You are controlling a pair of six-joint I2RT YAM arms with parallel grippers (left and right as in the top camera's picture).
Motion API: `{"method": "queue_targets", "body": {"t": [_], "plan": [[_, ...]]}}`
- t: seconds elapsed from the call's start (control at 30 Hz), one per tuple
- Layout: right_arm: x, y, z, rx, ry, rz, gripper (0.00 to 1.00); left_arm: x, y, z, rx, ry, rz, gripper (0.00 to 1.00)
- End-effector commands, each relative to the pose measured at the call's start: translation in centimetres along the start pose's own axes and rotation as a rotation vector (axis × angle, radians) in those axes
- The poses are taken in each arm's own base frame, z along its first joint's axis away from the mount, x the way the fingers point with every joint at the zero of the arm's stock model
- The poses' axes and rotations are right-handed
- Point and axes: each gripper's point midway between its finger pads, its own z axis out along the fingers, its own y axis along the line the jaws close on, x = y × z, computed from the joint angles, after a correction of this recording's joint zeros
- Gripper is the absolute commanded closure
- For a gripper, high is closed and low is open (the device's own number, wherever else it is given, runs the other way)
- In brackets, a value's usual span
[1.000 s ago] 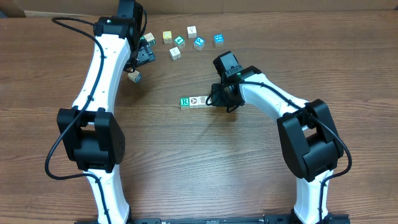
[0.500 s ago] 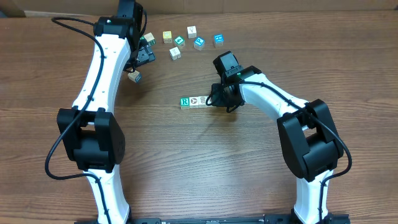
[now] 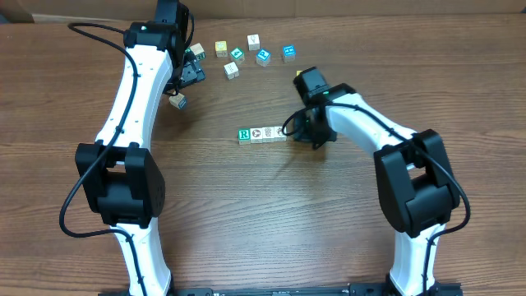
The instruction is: Form a horizontal line
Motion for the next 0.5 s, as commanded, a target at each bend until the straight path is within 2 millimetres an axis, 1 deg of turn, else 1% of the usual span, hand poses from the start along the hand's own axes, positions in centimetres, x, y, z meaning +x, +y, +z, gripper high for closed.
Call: {"method": "queue_targets", "body": {"t": [0.0,0.13,0.23,0.33,0.37,0.47], "plan": [[-2.6,-1.2,-3.4,0.004,-0.096,0.033,0.96,-0.7,-0.2,-1.5,0.026,-0.03,-0.001,0.0],[-2.5,-2.9,-3.3,0.024,-0.071,0.066,0.94,-0.7,-0.2,-1.5,0.026,-0.03,-0.001,0.0],[-2.6,-3.5,-3.3,0.029,-0.066,0.081,0.91,-0.7,-0.2,-1.5,0.026,-0.03,-0.001,0.01],[-2.6,-3.9,-3.4,0.035,-0.064,0.089,0.9,-0.7,-0.2,-1.5,0.026,-0.03,-0.001,0.0],[-2.6,-3.9,-3.4,0.035,-0.064,0.089,0.88,-0.7,-0.2,-1.5,0.026,-0.03,-0.001,0.0],[-2.6,-4.0,-3.4,0.035,-0.064,0.09,0.88,-0.7,-0.2,-1.5,0.026,-0.03,-0.001,0.0]]}}
